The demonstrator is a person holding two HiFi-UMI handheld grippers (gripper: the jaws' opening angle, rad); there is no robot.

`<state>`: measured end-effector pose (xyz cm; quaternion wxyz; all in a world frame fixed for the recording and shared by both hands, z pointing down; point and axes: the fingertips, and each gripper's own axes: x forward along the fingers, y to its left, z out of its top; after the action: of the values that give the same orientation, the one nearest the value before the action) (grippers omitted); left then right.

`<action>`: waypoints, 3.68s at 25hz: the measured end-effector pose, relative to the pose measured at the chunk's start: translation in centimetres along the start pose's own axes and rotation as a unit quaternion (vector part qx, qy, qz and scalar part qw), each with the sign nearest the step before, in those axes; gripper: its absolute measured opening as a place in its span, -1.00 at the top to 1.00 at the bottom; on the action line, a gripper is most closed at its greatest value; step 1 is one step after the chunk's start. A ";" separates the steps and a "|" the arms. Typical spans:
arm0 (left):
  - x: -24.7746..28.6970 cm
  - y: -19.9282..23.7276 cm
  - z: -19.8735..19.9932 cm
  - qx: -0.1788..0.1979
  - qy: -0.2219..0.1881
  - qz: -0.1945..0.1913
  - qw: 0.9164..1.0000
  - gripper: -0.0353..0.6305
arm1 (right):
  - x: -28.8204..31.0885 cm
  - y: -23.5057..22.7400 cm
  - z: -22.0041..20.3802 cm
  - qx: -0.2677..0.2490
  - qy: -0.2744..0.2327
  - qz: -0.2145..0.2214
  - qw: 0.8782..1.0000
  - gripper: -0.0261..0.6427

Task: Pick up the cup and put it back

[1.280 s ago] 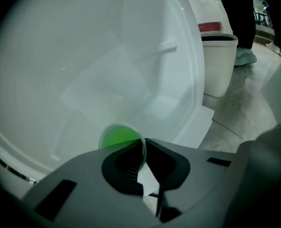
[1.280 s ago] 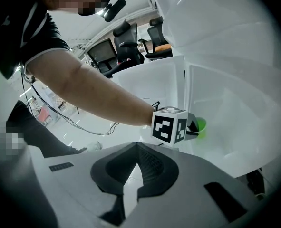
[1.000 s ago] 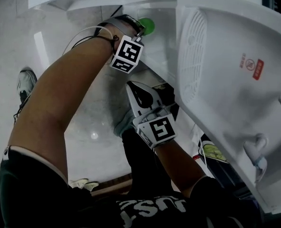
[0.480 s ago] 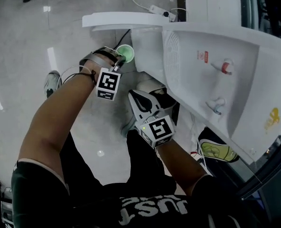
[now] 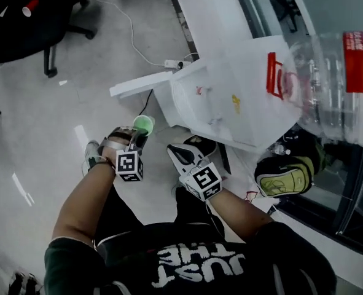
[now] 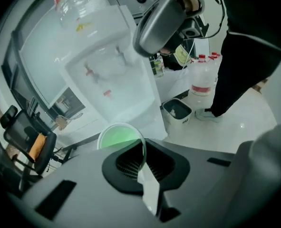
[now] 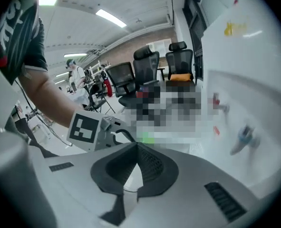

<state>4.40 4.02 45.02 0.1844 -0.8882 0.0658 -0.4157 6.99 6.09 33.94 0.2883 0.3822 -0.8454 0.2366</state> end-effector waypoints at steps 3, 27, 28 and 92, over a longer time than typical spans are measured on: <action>-6.1 1.3 5.6 0.000 -0.025 0.001 1.000 0.84 | -4.6 1.1 4.9 -0.006 -0.024 -0.004 1.000 0.83; -38.3 19.1 44.2 0.174 -0.210 0.078 0.959 0.84 | -43.5 0.1 29.8 -0.067 -0.264 -0.127 0.954 0.83; -38.4 19.3 44.7 0.181 -0.207 0.076 0.959 0.84 | -44.0 -0.2 29.8 -0.067 -0.267 -0.133 0.952 0.83; 33.2 -6.4 -10.7 0.045 0.002 -0.063 0.997 0.84 | 17.9 -8.5 -16.5 -0.008 -0.012 0.012 1.000 0.83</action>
<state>17.42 -1.93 77.43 0.1978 -0.8803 -0.0085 -0.4311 9.01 2.18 59.31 0.2785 0.3727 -0.8550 0.2292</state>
